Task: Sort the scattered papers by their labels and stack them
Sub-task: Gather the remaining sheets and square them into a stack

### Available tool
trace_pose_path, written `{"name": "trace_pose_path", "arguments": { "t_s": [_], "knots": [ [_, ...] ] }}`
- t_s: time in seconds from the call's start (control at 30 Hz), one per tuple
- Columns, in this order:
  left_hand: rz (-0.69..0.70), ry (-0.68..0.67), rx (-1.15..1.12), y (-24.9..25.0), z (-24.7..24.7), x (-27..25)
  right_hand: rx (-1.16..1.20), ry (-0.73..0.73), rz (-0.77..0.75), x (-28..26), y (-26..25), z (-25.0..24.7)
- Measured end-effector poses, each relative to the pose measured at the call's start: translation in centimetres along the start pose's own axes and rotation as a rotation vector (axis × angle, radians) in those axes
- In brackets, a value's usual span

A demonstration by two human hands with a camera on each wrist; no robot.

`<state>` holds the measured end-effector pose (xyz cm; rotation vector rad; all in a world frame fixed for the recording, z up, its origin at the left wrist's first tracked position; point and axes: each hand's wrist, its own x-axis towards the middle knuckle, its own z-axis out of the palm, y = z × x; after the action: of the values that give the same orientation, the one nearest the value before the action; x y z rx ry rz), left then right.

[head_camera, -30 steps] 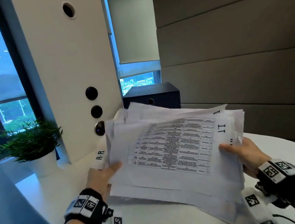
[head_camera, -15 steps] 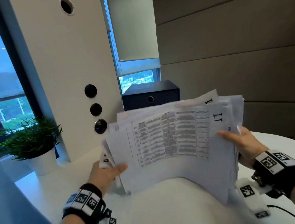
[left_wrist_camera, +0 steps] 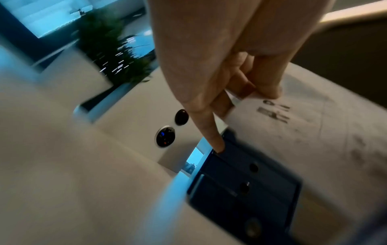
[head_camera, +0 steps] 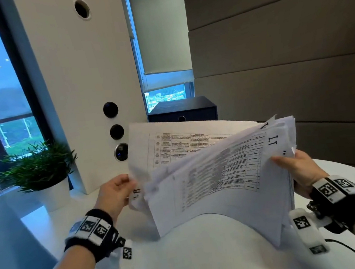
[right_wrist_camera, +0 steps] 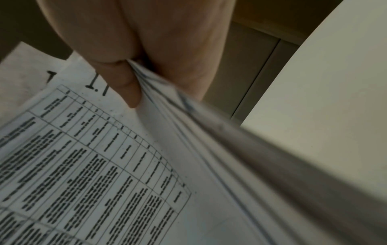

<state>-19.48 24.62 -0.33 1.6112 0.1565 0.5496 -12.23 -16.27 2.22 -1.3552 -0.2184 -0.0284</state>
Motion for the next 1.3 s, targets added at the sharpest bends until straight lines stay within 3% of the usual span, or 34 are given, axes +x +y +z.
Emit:
{"name": "trace_pose_path", "arguments": {
  "t_s": [0.07,0.17,0.3,0.37,0.53,0.67,0.8,0.9,1.03,1.17,1.3],
  "knots": [
    [0.058,-0.014,0.221,-0.3,0.2,0.1,0.000,-0.012,0.013,0.0,-0.1,0.0],
    [0.058,-0.045,0.376,-0.8,-0.2,0.5,-0.005,-0.018,0.039,0.0,-0.3,0.0],
    [0.077,-0.236,0.543,-0.7,0.3,0.1,-0.085,0.065,0.033,1.1,-0.1,0.4],
    [0.111,-0.250,0.448,-0.6,0.5,-0.1,-0.122,0.161,0.042,1.8,0.0,0.8],
    [-0.040,-0.274,0.134,-0.4,1.1,-0.5,-0.235,0.320,0.015,2.8,-0.3,2.5],
    [-0.122,-0.312,0.075,0.2,2.0,-1.3,-0.258,0.331,0.025,3.4,-0.4,3.5],
    [-0.302,-0.259,0.006,0.8,3.2,-2.5,-0.239,0.293,0.030,2.8,-0.3,3.9],
    [-0.328,-0.223,-0.116,1.6,3.7,-1.7,-0.229,0.289,0.021,2.0,-0.4,3.8],
    [-0.157,-0.332,-0.084,0.9,2.8,-0.9,-0.183,0.226,-0.078,0.9,-0.8,3.6],
    [0.033,-0.289,0.025,0.2,3.7,-1.3,-0.123,0.059,-0.170,-0.6,0.1,2.8],
    [0.087,-0.228,0.087,-0.2,4.5,-1.7,-0.042,-0.032,-0.110,-0.8,1.1,1.8]
  ]
}}
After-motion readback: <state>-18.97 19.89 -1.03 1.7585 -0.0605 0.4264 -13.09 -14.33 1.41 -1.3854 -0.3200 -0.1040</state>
